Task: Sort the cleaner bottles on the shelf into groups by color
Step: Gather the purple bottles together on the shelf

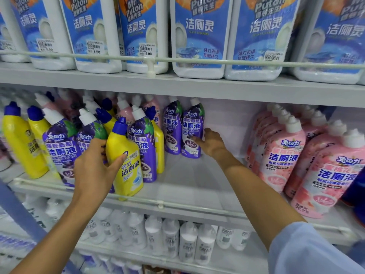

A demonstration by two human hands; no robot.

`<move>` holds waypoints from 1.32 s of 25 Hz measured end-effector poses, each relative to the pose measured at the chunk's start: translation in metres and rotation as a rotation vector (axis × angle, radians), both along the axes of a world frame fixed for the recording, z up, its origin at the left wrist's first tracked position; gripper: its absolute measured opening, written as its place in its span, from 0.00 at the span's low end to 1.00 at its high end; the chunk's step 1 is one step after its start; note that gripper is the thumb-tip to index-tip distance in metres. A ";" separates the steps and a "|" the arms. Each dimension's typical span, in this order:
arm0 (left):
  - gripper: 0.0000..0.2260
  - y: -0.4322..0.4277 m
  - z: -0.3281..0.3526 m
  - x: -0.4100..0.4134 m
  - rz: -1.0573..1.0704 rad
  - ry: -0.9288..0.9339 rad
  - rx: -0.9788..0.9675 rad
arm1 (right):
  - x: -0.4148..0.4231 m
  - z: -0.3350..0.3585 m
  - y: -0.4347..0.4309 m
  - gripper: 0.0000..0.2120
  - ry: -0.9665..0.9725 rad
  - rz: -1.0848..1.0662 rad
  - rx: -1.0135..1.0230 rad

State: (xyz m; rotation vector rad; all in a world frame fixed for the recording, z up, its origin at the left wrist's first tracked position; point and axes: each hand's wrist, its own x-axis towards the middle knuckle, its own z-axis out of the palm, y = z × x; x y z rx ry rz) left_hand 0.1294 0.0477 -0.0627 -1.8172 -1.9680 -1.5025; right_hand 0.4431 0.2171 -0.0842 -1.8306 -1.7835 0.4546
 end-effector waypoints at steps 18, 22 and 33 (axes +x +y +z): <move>0.28 -0.047 0.030 -0.037 -0.056 0.565 -0.310 | -0.079 0.052 -0.132 0.40 -0.470 0.593 0.184; 0.30 -0.045 0.054 -0.047 -0.046 0.638 -0.298 | -0.094 0.072 -0.117 0.38 -0.436 0.566 0.185; 0.15 0.024 0.112 -0.073 -0.120 0.514 -0.222 | -0.137 0.092 -0.074 0.24 -0.239 0.415 0.303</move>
